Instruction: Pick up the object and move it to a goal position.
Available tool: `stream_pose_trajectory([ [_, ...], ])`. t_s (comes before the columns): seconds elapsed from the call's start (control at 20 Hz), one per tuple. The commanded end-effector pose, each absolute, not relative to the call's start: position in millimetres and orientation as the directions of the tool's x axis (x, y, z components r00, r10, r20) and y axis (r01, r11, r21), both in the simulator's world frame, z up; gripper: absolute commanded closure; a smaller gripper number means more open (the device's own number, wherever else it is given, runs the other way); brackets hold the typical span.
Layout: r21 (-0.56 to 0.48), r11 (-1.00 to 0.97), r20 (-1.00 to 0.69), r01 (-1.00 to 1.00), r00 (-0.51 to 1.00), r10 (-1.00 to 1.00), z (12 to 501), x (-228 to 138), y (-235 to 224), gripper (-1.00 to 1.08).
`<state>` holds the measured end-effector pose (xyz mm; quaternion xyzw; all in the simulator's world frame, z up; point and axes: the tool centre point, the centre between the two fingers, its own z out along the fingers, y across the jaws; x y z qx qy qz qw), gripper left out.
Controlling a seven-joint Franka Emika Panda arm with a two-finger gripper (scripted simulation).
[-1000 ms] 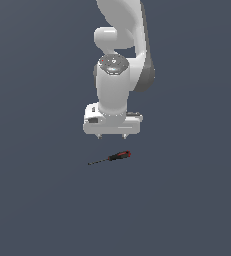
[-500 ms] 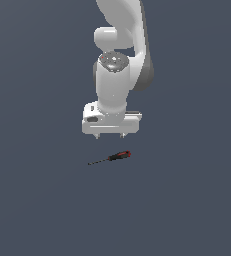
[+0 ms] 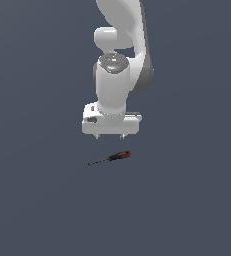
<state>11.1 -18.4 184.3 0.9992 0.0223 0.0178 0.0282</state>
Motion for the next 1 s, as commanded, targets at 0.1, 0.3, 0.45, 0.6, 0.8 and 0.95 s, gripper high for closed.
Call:
stream_pose_trajectory([
  [0.1,0.05,-0.999,0.035,-0.009,0.999,-0.007,179,12,-18,-0.92],
  [0.3,0.042,-0.996,0.034,-0.079,0.996,-0.078,173,13,-18,-0.92],
  [0.45,0.035,-0.989,0.034,-0.146,0.989,-0.145,167,14,-18,-0.92],
  [0.6,0.027,-0.974,0.032,-0.225,0.974,-0.224,159,16,-18,-0.92],
  [0.8,0.017,-0.94,0.028,-0.34,0.94,-0.339,149,18,-18,-0.92],
  [0.95,0.011,-0.906,0.025,-0.423,0.906,-0.423,140,19,-18,-0.92],
])
